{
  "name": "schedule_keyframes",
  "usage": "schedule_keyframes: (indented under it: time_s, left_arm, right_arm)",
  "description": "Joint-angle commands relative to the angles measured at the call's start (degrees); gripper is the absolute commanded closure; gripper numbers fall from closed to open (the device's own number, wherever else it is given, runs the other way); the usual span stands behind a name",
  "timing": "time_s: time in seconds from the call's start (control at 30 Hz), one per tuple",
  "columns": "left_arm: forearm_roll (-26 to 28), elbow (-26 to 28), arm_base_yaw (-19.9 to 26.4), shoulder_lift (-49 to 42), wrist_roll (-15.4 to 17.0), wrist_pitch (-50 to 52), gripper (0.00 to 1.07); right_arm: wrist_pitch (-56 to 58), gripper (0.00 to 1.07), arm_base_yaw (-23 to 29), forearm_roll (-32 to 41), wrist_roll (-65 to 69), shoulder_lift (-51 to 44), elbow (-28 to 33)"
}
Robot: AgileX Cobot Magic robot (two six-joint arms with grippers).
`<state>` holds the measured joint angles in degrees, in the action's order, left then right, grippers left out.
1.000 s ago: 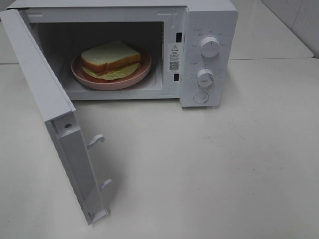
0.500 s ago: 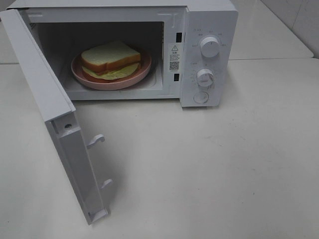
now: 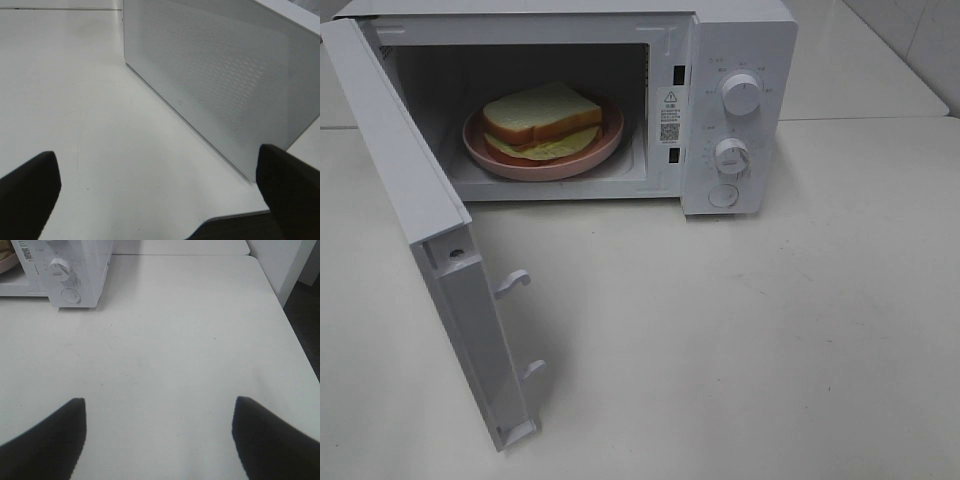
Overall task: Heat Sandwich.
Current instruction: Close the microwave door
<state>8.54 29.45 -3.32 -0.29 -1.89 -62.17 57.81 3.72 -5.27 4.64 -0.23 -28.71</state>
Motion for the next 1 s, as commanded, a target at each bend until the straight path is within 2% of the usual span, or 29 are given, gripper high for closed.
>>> schedule_keyframes:
  time_s: [0.03, 1.0]
  left_arm:
    - [0.2, 0.0, -0.3, -0.6, -0.1, 0.7, 0.07]
    - [0.2, 0.0, -0.3, -0.6, -0.1, 0.7, 0.07]
  right_arm:
    - [-0.9, 0.31, -0.2, 0.0, -0.5, -1.5, 0.1]
    - [-0.9, 0.31, -0.2, 0.0, -0.5, -1.5, 0.1]
